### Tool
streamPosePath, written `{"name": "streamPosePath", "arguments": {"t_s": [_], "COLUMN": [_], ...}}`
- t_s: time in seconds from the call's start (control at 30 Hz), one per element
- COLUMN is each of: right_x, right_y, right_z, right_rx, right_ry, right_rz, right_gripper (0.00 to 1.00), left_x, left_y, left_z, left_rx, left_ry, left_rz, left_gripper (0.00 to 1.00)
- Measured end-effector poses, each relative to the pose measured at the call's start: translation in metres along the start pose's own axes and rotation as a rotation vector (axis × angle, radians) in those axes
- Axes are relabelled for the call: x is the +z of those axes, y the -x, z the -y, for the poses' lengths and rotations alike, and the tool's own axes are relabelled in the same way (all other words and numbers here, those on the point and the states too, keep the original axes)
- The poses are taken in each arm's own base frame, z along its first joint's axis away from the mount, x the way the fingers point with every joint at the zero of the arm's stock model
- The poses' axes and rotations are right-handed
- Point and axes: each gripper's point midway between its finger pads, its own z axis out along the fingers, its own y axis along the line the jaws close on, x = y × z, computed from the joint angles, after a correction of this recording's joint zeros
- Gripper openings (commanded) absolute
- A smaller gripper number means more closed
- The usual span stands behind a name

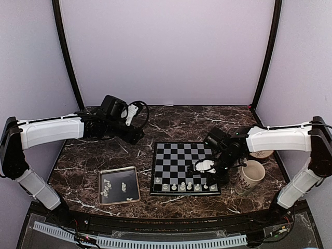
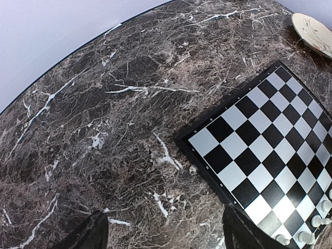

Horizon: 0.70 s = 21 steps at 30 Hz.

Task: Set up the chess pieces on the board
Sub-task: Place the knight on b1.

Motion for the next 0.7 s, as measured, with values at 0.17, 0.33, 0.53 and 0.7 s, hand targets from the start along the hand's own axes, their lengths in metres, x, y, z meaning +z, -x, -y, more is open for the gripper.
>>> {"name": "streamPosePath", "arguments": {"t_s": [0.17, 0.33, 0.53, 0.7], "right_x": [0.001, 0.0031, 0.0064, 0.0068], "right_y": [0.0002, 0.0003, -0.0013, -0.0015], "right_z": [0.0012, 0.0019, 0.0016, 0.0018], "right_rx": [-0.001, -0.001, 0.001, 0.003], "right_ry": [-0.004, -0.005, 0.001, -0.001], "right_rz": [0.0, 0.001, -0.005, -0.005], "right_gripper": [0.04, 0.05, 0.08, 0.14], "left_x": [0.0, 0.0001, 0.0004, 0.0005], "left_y": [-0.0002, -0.0021, -0.004, -0.0039], "left_z": [0.0, 0.0, 0.0002, 0.0004], "left_rx": [0.001, 0.002, 0.003, 0.003], "left_ry": [0.0, 0.0, -0.001, -0.002], "left_rz": [-0.001, -0.008, -0.016, -0.016], "left_gripper": [0.78, 0.78, 0.78, 0.78]}}
